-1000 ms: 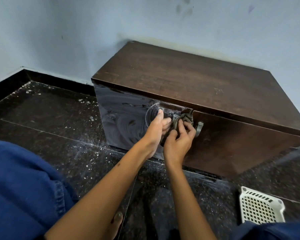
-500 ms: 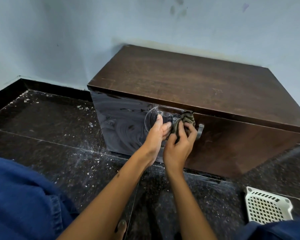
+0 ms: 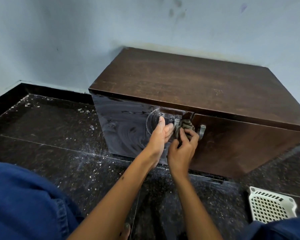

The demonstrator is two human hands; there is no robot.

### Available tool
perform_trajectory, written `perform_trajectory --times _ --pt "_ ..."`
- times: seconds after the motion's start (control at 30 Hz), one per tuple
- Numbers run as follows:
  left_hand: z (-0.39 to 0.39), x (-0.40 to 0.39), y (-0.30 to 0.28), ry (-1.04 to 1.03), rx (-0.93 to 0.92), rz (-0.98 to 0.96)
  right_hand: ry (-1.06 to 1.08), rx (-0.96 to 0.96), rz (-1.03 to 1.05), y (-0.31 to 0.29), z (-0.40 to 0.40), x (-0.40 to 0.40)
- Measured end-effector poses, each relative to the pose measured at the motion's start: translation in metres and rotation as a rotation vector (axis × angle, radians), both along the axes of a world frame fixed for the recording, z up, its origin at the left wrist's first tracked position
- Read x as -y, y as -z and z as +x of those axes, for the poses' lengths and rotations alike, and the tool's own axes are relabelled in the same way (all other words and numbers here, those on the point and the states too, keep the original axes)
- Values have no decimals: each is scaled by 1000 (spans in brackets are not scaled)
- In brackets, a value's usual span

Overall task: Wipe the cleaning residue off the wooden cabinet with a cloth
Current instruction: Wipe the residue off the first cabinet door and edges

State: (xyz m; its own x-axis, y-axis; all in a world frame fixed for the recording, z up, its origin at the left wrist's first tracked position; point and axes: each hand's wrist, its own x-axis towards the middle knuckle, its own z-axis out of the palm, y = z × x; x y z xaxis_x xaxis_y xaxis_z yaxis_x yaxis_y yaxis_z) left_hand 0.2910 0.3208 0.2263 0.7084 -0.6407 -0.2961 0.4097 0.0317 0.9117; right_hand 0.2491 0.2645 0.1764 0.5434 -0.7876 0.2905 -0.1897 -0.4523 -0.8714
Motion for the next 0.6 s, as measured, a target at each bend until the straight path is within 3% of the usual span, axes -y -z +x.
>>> perform_trajectory --times 0.1,0.17,0.33,0.6 --pt "-2 -1 -2 -8 13 9 -13 -94 158 5 -3 1" --pt "-2 0 -4 -9 21 13 8 -55 210 -6 1 5" --pt "-3 -1 0 -11 8 21 5 179 62 -23 8 2" --pt "0 -7 -5 -127 -49 -6 18 103 -160 8 6 -6"
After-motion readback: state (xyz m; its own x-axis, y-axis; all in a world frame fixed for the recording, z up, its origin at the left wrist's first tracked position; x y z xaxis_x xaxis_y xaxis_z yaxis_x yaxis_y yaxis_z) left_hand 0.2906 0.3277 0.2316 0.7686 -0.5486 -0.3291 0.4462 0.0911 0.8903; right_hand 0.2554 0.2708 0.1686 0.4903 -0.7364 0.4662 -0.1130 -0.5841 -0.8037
